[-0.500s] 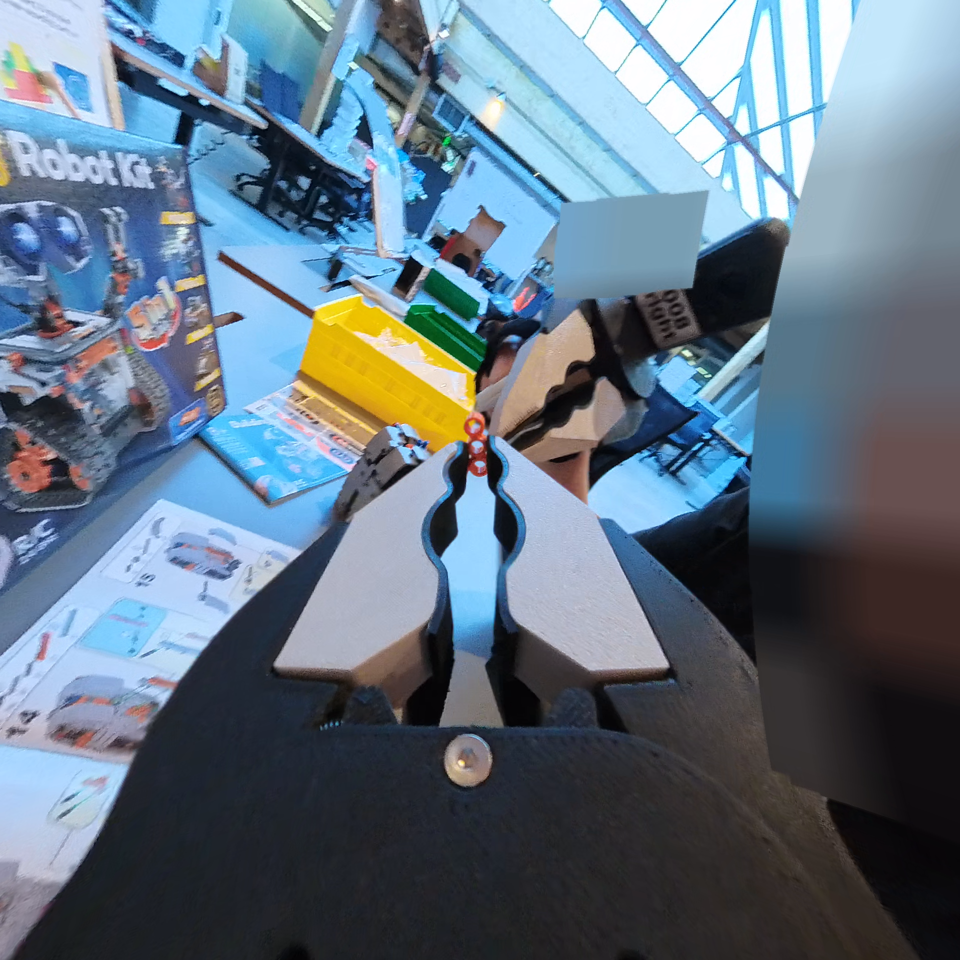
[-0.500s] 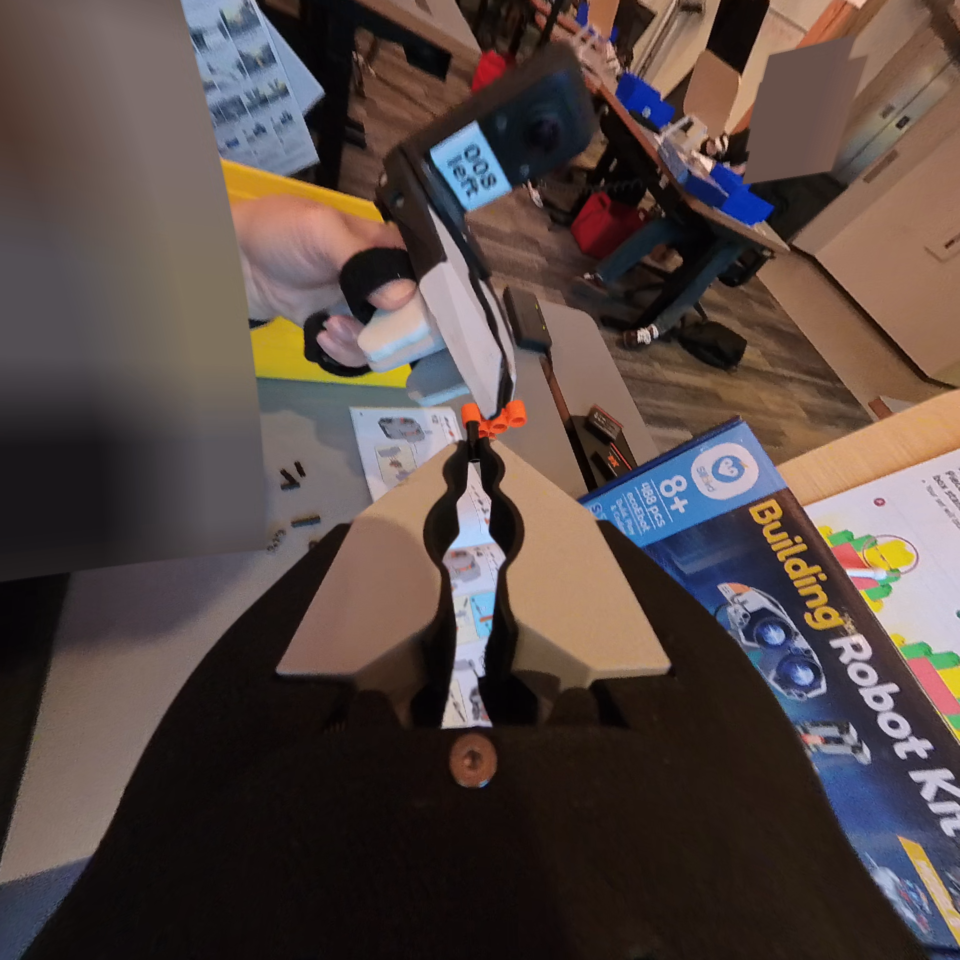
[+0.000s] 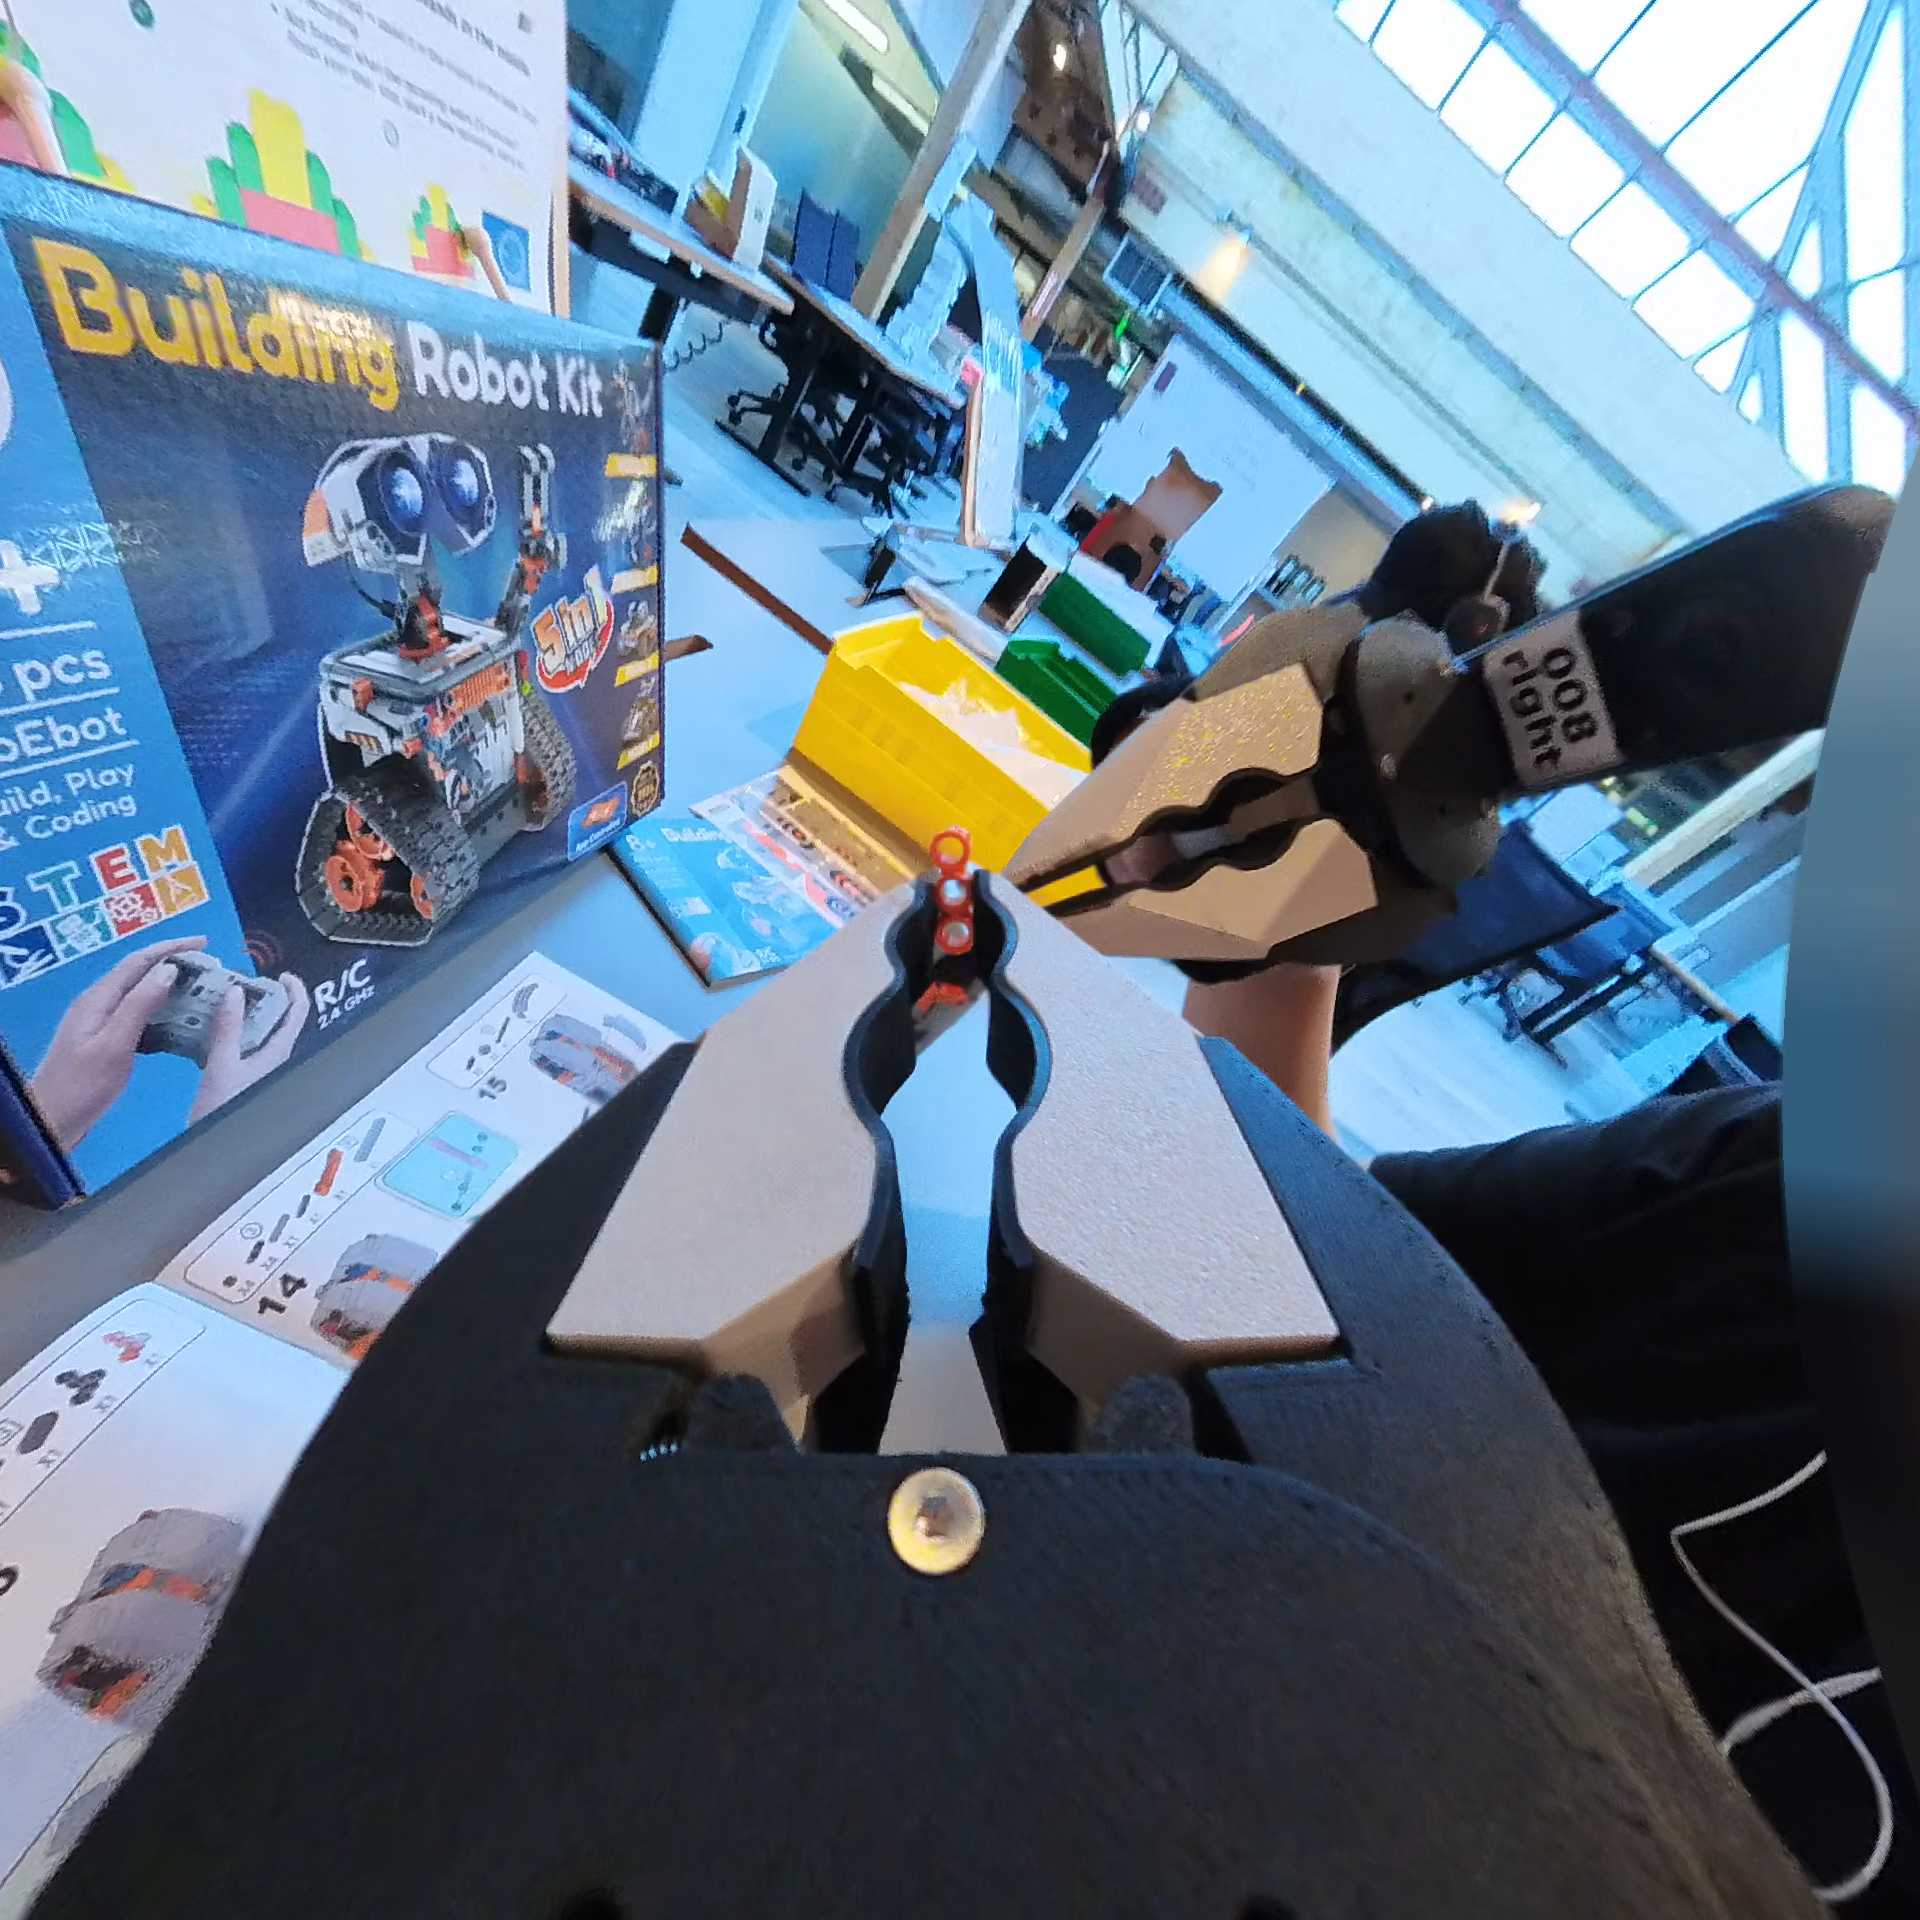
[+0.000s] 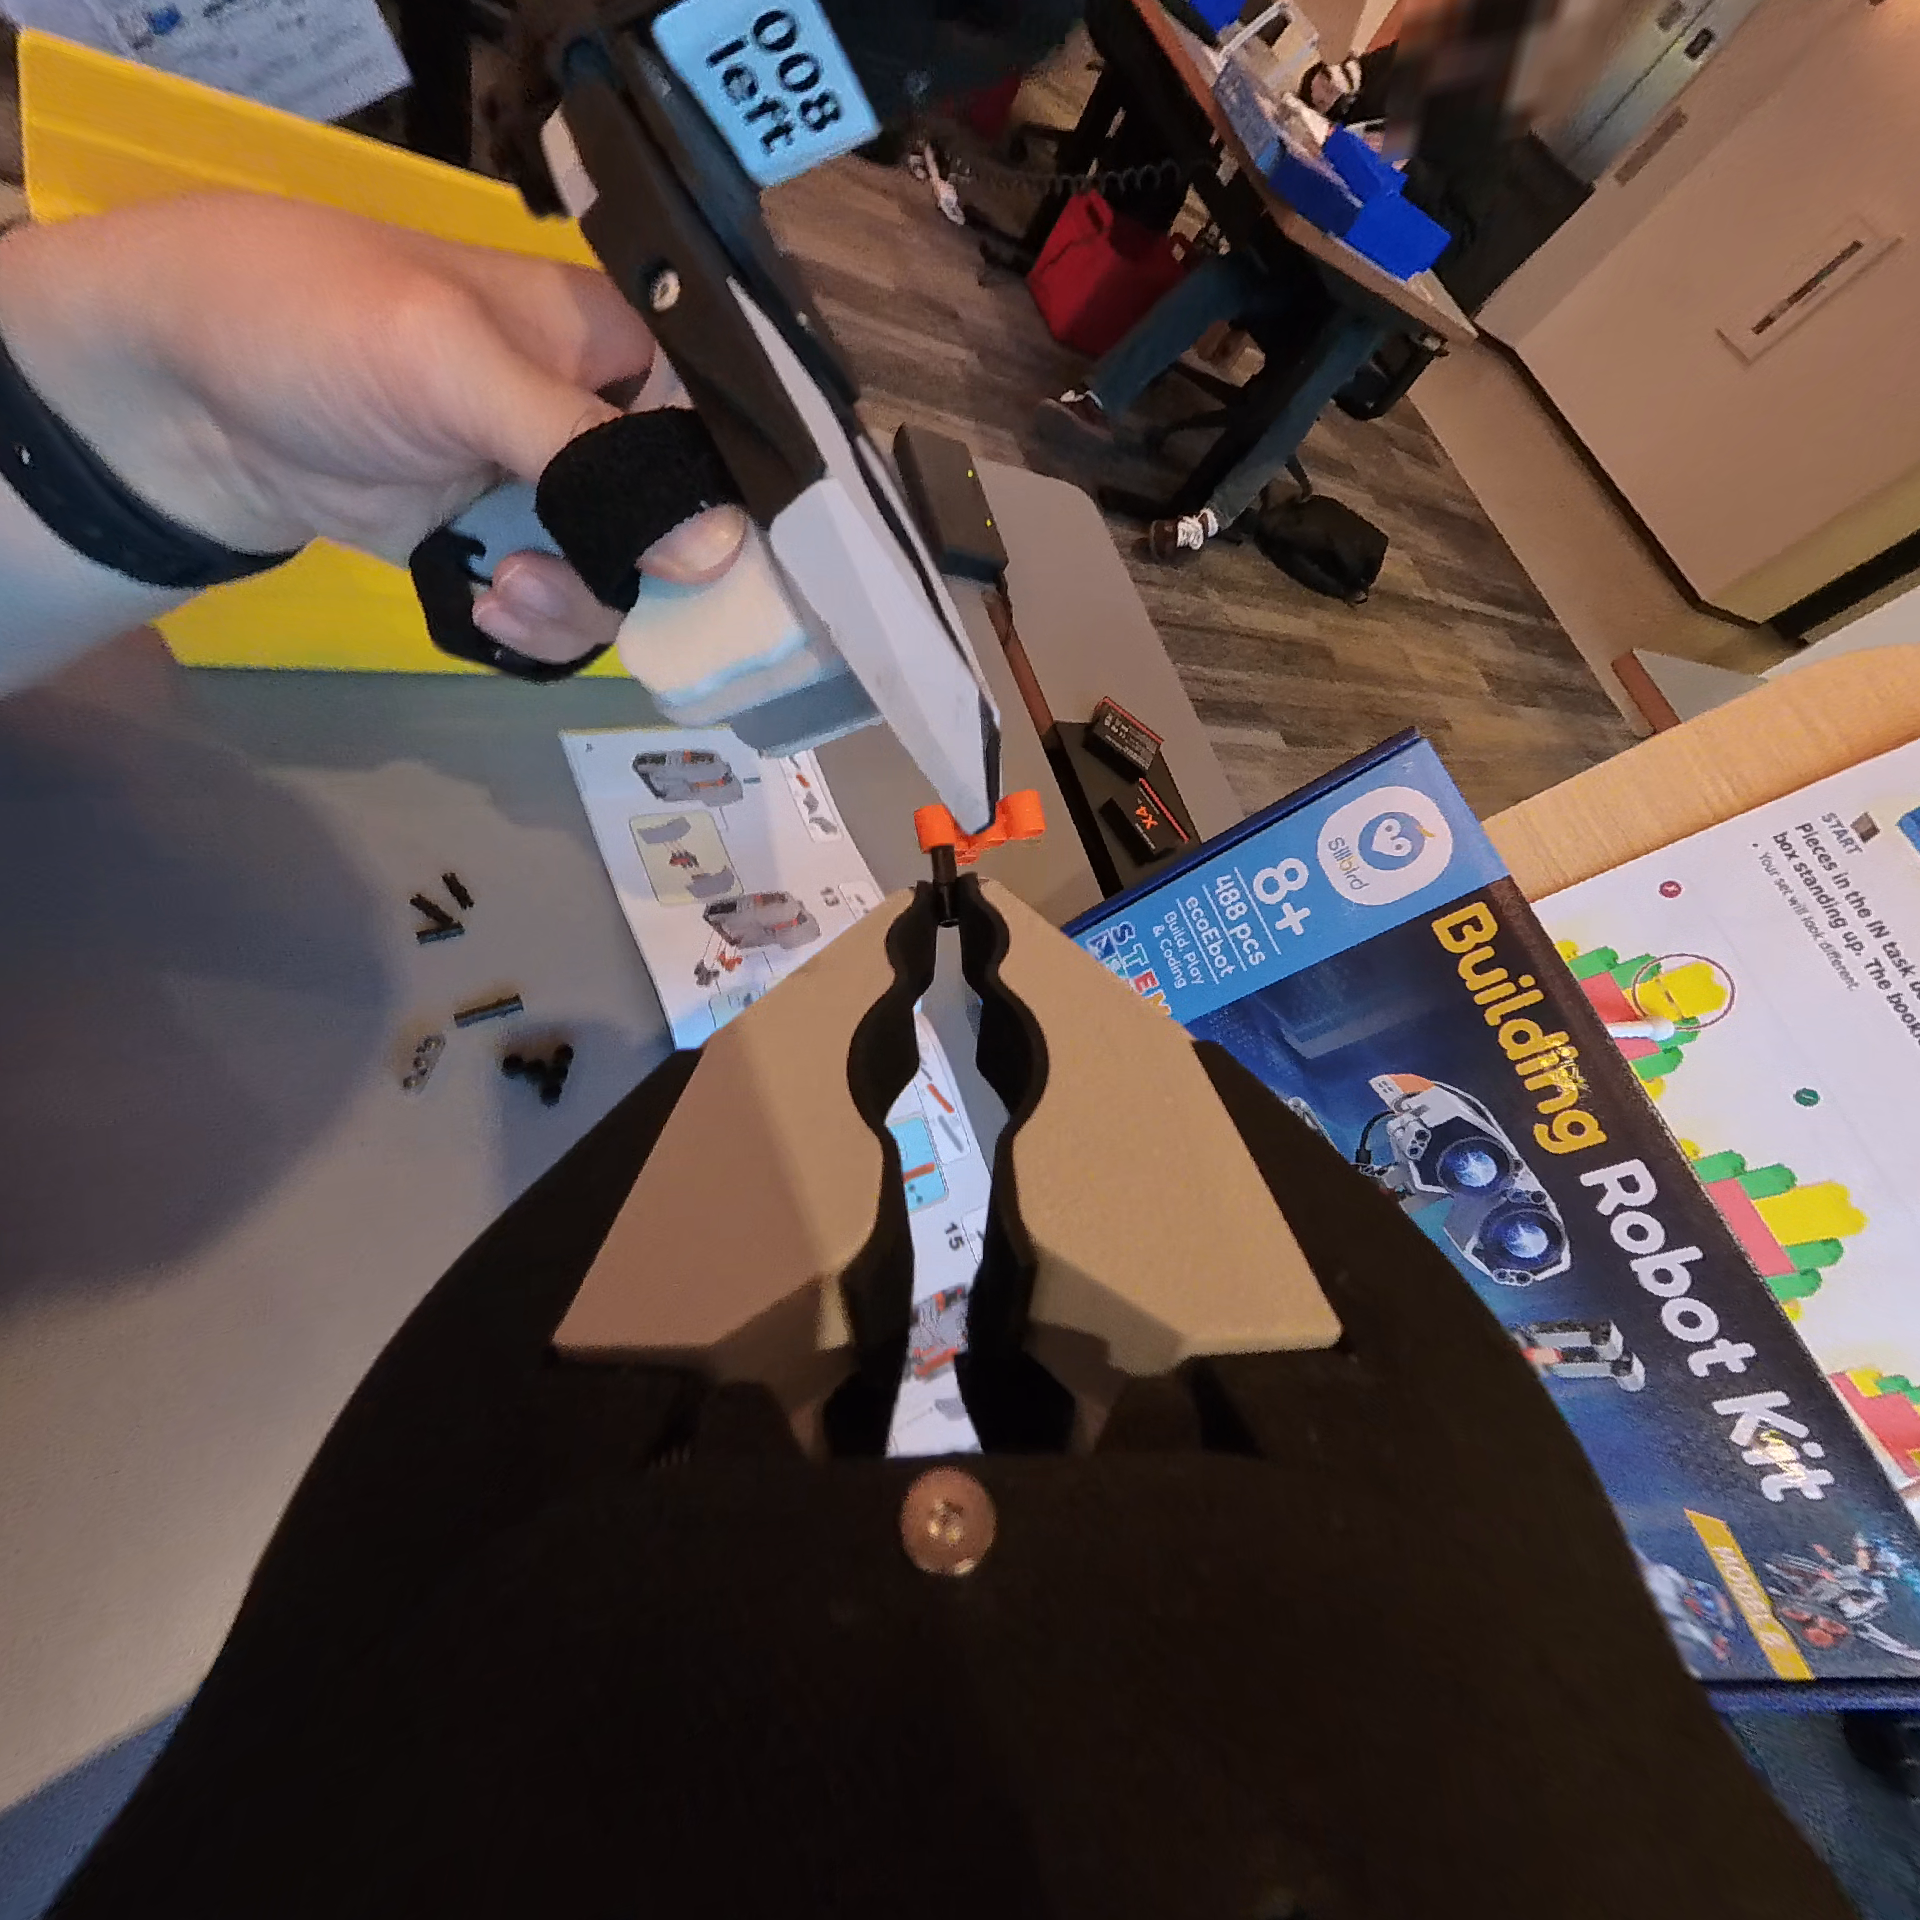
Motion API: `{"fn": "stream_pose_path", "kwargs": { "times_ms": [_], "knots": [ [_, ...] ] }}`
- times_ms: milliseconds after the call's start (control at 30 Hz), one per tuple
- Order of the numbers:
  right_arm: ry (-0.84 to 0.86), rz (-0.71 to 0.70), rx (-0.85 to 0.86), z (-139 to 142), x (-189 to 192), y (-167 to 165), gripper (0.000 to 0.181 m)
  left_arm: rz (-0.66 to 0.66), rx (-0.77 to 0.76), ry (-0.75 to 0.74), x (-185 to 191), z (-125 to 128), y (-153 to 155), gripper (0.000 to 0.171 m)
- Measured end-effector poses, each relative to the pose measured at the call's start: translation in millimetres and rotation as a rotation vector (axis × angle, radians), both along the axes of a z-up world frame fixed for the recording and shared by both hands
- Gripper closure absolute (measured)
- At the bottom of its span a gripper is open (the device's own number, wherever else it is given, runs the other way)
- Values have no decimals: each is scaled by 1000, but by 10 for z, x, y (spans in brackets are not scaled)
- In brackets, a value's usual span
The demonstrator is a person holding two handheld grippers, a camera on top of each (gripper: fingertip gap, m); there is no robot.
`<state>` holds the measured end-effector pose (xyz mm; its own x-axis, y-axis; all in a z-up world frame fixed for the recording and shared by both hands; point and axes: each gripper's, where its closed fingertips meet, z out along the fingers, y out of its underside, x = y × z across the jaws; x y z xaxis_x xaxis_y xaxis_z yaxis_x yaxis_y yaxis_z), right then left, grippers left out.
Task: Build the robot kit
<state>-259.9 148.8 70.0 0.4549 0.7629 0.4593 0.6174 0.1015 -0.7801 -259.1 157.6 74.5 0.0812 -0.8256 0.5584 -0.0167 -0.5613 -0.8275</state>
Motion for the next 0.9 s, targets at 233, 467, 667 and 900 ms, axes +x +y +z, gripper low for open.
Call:
{"fn": "stream_pose_path", "kwargs": {
  "times_ms": [233,467,667,900],
  "knots": [
    [103,-5,24,77,-56,96,179,36,-19,-76,-49,66,94,169],
    [16,31,85,7,-78,66,181,47,37,30,-6,-57,80,169],
    [-33,7,97,26,-79,25,181,-41,-4,78,223,-234,-60,168],
    [126,-65,-39,152,381,50,181,31,-19,71,-11,-189,117,168]
  ]
}}
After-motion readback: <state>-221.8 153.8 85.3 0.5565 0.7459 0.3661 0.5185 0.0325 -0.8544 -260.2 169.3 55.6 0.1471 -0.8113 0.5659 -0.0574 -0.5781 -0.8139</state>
